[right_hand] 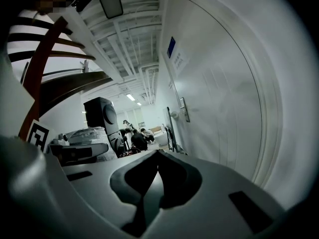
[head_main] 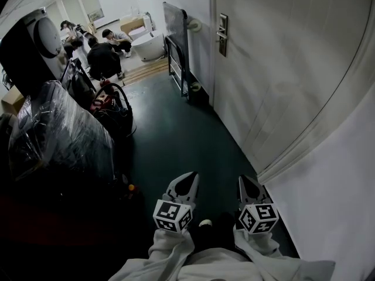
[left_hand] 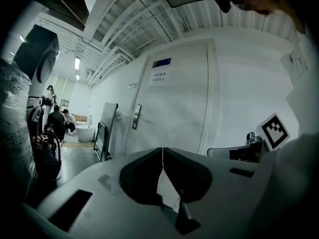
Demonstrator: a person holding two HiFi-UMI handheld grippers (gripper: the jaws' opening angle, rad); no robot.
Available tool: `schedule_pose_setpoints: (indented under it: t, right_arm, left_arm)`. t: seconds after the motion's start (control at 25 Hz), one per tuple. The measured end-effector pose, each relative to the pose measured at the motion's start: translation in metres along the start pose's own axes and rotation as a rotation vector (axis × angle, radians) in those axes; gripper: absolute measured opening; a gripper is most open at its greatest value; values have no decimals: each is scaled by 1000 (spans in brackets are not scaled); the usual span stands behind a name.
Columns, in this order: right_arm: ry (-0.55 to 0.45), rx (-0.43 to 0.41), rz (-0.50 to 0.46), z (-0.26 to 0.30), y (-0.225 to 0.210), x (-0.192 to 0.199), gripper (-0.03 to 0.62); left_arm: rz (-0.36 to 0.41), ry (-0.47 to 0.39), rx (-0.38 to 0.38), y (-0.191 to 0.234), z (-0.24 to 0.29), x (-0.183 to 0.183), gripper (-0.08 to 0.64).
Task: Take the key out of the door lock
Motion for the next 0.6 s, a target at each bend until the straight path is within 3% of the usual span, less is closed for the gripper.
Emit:
schedule_pose_setpoints:
  t: [0.6]
  right_arm:
    - [20, 21, 32, 11, -5, 12, 52]
  left_arm:
    - [-15, 36, -7, 15, 8, 13, 15]
Point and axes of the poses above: the fingertips, and each gripper's own axes: z forward along the fingers, y to its left, x out of its underside, the point moved 2 cm from there along -z, backward along the fingers, and after that the axes turned 14 degrees about x, right-handed, at the moved point
